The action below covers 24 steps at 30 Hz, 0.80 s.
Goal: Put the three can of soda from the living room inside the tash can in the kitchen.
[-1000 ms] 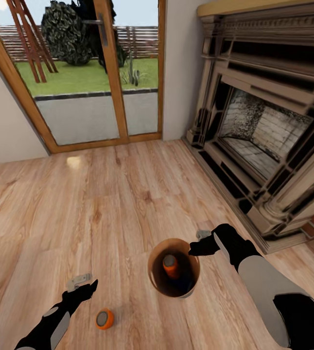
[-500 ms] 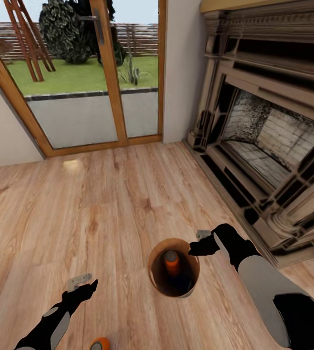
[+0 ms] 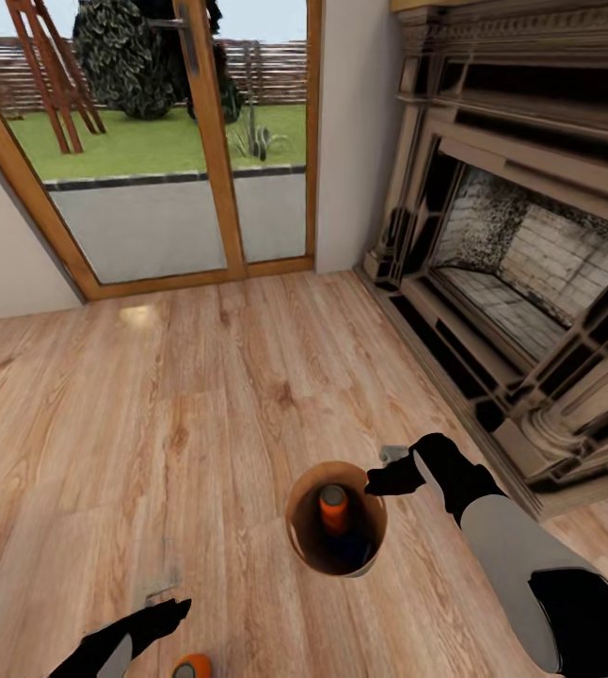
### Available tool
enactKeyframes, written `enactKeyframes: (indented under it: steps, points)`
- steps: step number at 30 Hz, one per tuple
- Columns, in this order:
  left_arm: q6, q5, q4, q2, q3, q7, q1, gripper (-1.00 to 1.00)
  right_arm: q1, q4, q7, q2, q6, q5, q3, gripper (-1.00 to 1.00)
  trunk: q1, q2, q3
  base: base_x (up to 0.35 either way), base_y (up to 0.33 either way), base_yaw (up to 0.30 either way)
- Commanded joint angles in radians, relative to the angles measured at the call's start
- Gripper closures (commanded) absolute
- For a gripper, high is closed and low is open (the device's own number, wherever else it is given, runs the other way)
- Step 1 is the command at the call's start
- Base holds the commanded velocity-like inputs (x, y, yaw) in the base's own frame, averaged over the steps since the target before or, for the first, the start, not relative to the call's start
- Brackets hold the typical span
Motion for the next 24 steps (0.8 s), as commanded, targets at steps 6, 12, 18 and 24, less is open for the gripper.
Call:
enactKeyframes:
  steps: [6,12,18,24]
  points:
    - [0.037,-0.056,0.041,0.009,0.002,0.002,-0.001,-1.00,0.000,0.000,0.003,0.000,0.006,-0.020,-0.002,1.00,0.023,-0.042,-0.021,0.000,0.000,0.000]
    - [0.047,-0.069,0.048,0.010,0.002,0.030,-0.002,-1.00,0.000,0.000,0.003,0.000,0.006,-0.020,-0.003,1.00,0.046,-0.084,-0.041,0.000,0.000,0.000]
    - [0.042,-0.072,0.048,0.008,0.002,0.045,-0.001,-1.00,0.000,0.000,0.003,0.002,0.006,-0.020,-0.003,1.00,0.069,-0.126,-0.060,0.000,0.000,0.000]
    - [0.036,-0.077,0.049,0.005,-0.037,0.047,0.000,-1.00,0.000,0.000,0.001,0.013,0.006,-0.020,-0.002,1.00,0.092,-0.168,-0.078,0.000,0.000,0.000]
